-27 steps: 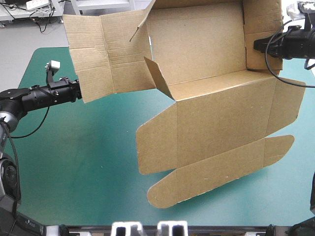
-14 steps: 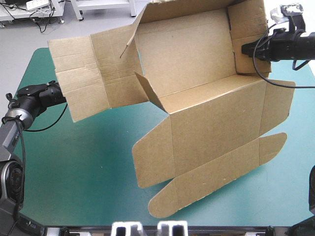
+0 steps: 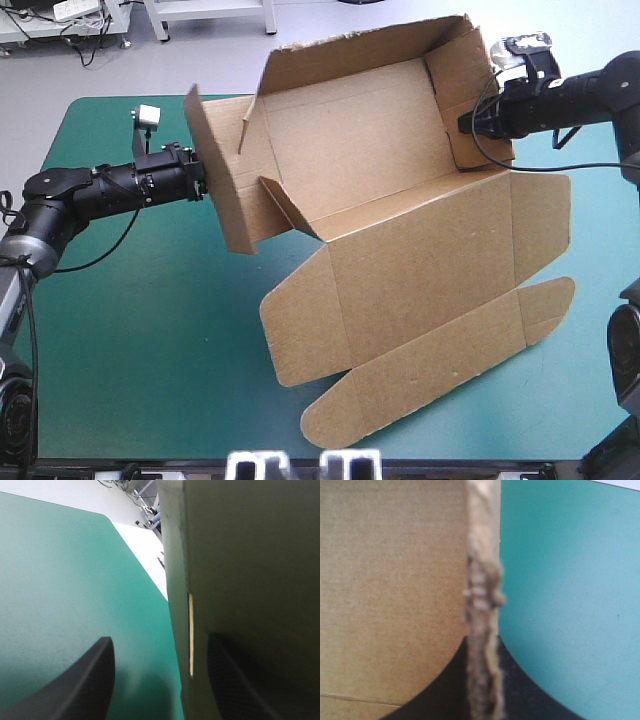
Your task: Fold the box
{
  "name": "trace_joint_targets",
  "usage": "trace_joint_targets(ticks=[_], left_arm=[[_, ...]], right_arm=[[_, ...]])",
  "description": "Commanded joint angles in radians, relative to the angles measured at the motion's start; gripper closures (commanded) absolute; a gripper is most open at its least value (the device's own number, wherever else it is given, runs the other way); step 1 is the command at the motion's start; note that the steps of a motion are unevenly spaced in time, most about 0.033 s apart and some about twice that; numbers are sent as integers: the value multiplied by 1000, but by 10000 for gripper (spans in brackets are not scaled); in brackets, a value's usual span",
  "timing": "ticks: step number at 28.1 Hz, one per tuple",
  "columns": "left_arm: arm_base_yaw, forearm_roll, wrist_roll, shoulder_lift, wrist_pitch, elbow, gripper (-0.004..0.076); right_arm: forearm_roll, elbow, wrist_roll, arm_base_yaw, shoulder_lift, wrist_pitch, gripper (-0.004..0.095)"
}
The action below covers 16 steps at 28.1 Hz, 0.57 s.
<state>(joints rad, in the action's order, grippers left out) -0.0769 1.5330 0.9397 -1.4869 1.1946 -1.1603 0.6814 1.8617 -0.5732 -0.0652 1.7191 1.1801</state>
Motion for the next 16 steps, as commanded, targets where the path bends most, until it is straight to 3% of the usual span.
trace_joint_targets(ticks=[1, 16], left_arm=[[41, 70, -9, 39, 106, -29, 297], [47, 68, -17, 60, 106, -84, 297]], right_arm=[[-3, 24, 41, 52, -47, -110, 932], [-159, 24, 166, 181, 3, -228, 932]])
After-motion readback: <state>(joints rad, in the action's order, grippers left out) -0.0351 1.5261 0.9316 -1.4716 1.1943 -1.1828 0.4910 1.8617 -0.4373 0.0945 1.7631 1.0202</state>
